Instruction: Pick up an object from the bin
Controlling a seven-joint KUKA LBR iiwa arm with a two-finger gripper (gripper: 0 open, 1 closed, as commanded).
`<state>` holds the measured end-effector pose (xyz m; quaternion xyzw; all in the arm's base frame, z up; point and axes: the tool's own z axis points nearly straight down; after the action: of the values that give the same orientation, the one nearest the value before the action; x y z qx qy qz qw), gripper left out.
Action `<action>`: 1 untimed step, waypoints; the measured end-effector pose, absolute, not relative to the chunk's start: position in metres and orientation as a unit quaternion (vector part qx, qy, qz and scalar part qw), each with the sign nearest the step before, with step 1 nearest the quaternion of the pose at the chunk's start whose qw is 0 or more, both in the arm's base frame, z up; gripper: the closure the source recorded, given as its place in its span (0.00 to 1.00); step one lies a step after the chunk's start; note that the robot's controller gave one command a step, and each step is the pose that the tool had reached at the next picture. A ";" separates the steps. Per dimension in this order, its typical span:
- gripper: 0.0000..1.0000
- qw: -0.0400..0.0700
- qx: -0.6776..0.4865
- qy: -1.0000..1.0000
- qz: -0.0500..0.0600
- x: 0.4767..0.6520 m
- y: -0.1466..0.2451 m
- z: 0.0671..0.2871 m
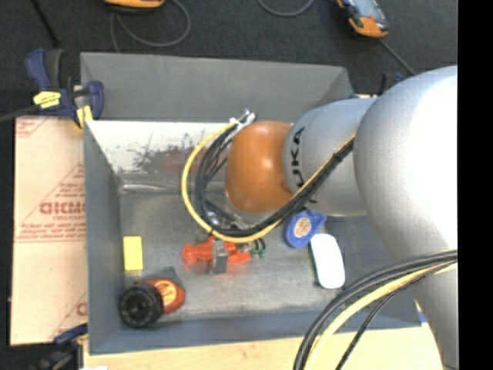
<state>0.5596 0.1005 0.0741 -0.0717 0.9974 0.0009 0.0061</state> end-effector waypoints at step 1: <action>1.00 0.006 -0.072 0.997 0.001 0.560 0.101 0.074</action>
Offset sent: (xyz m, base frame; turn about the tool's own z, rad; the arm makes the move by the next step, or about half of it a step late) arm -0.0013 0.0171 0.1952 -0.0098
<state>0.5596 0.1005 0.0741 -0.0716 0.9974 0.0009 0.0060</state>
